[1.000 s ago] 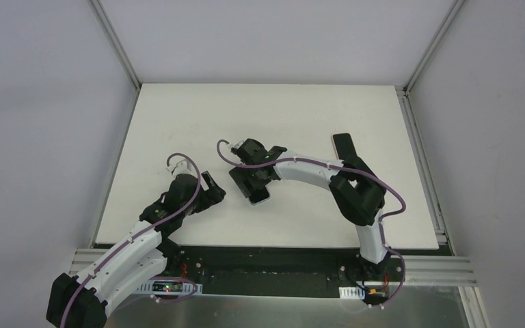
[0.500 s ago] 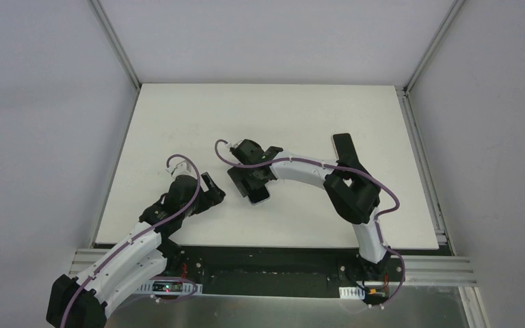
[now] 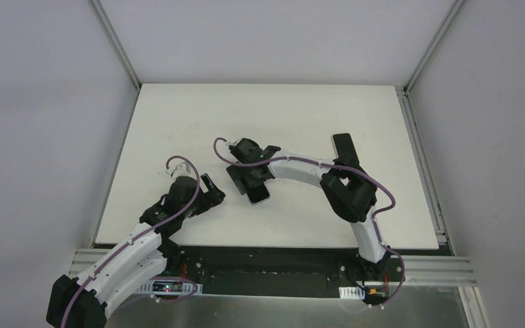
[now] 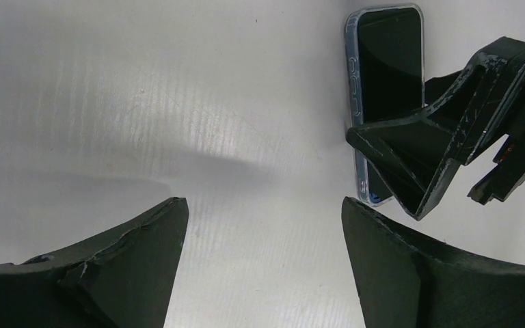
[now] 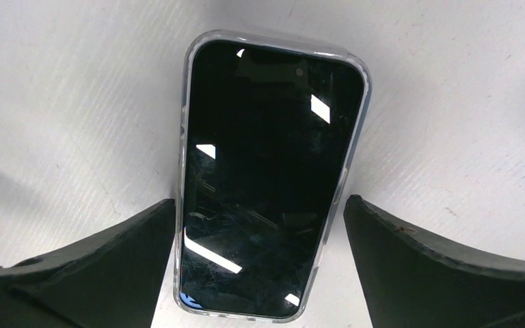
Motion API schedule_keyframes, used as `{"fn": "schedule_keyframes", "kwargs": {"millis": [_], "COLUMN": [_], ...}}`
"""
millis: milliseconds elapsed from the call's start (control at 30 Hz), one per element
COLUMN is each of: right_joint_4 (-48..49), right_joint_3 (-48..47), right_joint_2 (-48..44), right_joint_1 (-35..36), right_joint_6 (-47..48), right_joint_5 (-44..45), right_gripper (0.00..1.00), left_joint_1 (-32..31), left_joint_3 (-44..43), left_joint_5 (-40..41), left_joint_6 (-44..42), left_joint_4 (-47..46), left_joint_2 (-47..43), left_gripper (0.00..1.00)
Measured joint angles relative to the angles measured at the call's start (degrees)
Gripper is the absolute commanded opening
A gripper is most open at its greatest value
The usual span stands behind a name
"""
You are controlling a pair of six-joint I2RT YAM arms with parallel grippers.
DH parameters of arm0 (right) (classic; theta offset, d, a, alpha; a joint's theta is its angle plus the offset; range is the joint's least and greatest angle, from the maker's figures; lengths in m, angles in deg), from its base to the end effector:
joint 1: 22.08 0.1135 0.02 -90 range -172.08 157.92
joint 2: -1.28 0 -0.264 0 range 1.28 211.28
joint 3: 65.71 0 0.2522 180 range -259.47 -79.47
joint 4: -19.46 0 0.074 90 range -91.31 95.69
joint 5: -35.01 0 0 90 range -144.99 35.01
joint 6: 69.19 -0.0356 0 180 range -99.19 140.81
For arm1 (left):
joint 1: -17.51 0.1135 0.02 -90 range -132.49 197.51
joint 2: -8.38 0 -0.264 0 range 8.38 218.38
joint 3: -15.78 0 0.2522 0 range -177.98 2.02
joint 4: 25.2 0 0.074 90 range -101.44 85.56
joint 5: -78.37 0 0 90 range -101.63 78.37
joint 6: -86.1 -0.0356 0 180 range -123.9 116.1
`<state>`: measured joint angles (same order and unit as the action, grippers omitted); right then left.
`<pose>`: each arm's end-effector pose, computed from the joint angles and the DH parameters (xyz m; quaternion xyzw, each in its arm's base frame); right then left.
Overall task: Take the phone out of the phone case
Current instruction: Pick up the phone at the center of the board.
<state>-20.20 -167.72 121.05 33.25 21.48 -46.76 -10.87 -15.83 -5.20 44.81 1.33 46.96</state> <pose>0.2602 0.3673 0.1737 -0.4317 0.8548 0.0673 0.2802 0.1384 -0.0702 0.1872 -0.1813 0.8610 -0.2558 0.4004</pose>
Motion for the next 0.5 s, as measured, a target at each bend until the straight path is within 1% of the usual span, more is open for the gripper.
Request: {"fn": "schedule_keyframes", "kwargs": {"millis": [133, 267, 367, 500], "right_joint_4": [0.04, 0.09, 0.15, 0.2], "right_joint_3": [-0.04, -0.04, -0.04, -0.02], "right_joint_2": [0.07, 0.09, 0.09, 0.09], "right_joint_1": [0.0, 0.0, 0.0, 0.17], "right_joint_6": [-0.22, -0.46, -0.63, -0.72], "right_joint_5": [0.22, 0.57, 1.11, 1.77], "right_gripper": [0.93, 0.98, 0.99, 0.94], "left_joint_1": [0.0, 0.0, 0.0, 0.0], "left_joint_3": [0.0, 0.0, 0.0, 0.0], "left_joint_5": [0.0, 0.0, 0.0, 0.0], "left_joint_6": [0.17, 0.22, 0.24, 0.28], "left_joint_4": [0.02, 0.0, 0.0, 0.0], "left_joint_2": [0.0, 0.0, 0.0, 0.0], "left_gripper": [0.85, 0.84, 0.85, 0.85]}}
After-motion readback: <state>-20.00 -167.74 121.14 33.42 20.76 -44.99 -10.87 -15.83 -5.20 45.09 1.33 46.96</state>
